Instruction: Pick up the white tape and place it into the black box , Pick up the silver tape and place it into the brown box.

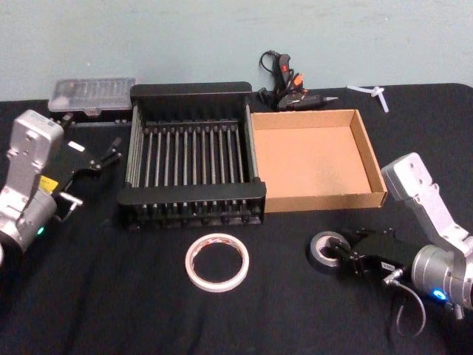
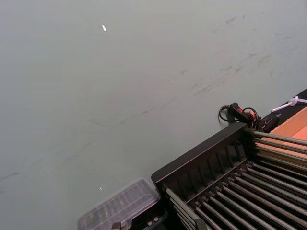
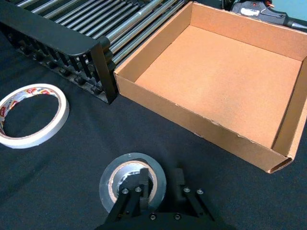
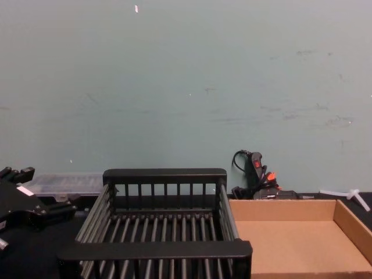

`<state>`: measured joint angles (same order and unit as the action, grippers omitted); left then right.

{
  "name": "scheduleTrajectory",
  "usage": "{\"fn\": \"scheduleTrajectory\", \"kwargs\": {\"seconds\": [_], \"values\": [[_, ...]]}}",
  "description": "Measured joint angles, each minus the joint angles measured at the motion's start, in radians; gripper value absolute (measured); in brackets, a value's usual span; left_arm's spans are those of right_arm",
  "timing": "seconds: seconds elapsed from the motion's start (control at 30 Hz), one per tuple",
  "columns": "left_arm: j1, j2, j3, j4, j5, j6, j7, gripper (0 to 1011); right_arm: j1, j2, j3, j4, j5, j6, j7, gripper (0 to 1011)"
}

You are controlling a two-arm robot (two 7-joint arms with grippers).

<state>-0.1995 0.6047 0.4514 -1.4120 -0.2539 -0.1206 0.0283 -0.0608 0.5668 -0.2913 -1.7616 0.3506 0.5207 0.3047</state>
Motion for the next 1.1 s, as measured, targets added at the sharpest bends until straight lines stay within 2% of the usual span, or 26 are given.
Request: {"fn": "scheduleTrajectory", "kwargs": {"seconds": [0.03,0.2,0.63,1.1], "values": [[0.0,0.0,0.0,0.0,0.0,0.0,0.0,1002,0.0,0.0,0.0,0.0,0.0,0.0,0.0,274],[0.0,0.0,0.0,0.0,0.0,0.0,0.0,1001,0.0,0.0,0.0,0.0,0.0,0.0,-0.001,178],[0.0,0.0,0.0,0.0,0.0,0.0,0.0,1002,-0.004,-0.005,0.01,-0.002,0.007,-0.01,0.007,173],[0.0,0.0,0.0,0.0,0.0,0.0,0.0,1001,0.002,0.013,0.036,-0.053,0.008,-0.031,0.011,173]]}}
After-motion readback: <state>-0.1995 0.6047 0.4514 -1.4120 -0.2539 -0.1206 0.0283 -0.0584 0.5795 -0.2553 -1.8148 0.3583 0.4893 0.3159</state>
